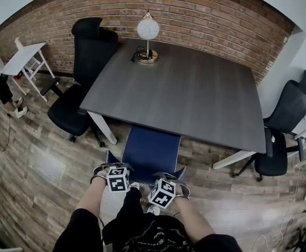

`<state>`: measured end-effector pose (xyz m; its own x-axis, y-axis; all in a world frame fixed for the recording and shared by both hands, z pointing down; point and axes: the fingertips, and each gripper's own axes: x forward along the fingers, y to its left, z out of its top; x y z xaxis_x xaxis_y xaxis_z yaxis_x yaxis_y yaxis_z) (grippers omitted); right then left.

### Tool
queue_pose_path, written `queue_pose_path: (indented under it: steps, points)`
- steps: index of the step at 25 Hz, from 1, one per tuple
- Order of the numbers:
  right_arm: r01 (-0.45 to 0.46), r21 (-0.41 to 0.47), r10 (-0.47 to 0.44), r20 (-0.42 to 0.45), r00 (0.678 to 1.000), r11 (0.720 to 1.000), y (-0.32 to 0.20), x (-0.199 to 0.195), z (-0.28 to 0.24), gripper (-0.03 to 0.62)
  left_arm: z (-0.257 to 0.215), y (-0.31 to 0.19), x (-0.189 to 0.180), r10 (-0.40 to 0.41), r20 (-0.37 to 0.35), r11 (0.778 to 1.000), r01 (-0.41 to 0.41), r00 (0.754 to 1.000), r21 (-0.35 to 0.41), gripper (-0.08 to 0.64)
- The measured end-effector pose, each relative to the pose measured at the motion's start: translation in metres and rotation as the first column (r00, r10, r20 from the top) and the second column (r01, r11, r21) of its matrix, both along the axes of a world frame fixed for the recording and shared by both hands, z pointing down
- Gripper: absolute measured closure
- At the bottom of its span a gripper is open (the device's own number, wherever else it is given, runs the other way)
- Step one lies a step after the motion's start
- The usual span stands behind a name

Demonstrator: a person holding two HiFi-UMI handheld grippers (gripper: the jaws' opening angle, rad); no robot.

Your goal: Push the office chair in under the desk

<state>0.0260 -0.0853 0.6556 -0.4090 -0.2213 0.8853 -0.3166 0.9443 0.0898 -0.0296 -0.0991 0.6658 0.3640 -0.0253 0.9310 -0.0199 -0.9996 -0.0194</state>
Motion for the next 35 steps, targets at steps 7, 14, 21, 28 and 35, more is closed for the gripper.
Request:
queue_pose_path:
  steps: [7, 14, 21, 28, 35]
  points:
    - [-0.008, 0.003, 0.008, 0.001, 1.000, 1.000, -0.012, 0.000, 0.000, 0.492, 0.002, -0.014, -0.001, 0.009, 0.006, 1.000, -0.010, 1.000, 0.012, 0.417]
    - [-0.005, 0.003, 0.005, 0.000, 1.000, 1.000, -0.022, 0.004, -0.001, 0.492, -0.001, -0.022, 0.004, 0.003, -0.004, 1.000, -0.003, 1.000, 0.007, 0.417]
    - [-0.010, 0.001, 0.010, 0.002, 1.000, 1.000, -0.031, 0.003, -0.001, 0.492, 0.000, -0.032, 0.003, 0.009, -0.002, 1.000, -0.009, 1.000, 0.007, 0.417]
    - [-0.015, 0.005, 0.015, 0.003, 1.000, 1.000, -0.039, 0.002, -0.001, 0.492, -0.004, -0.040, 0.004, 0.010, -0.012, 1.000, -0.010, 1.000, 0.016, 0.417]
    - [-0.015, 0.005, 0.015, 0.000, 1.000, 1.000, -0.044, 0.003, -0.001, 0.491, -0.004, -0.046, 0.004, 0.014, -0.013, 1.000, -0.014, 1.000, 0.016, 0.417]
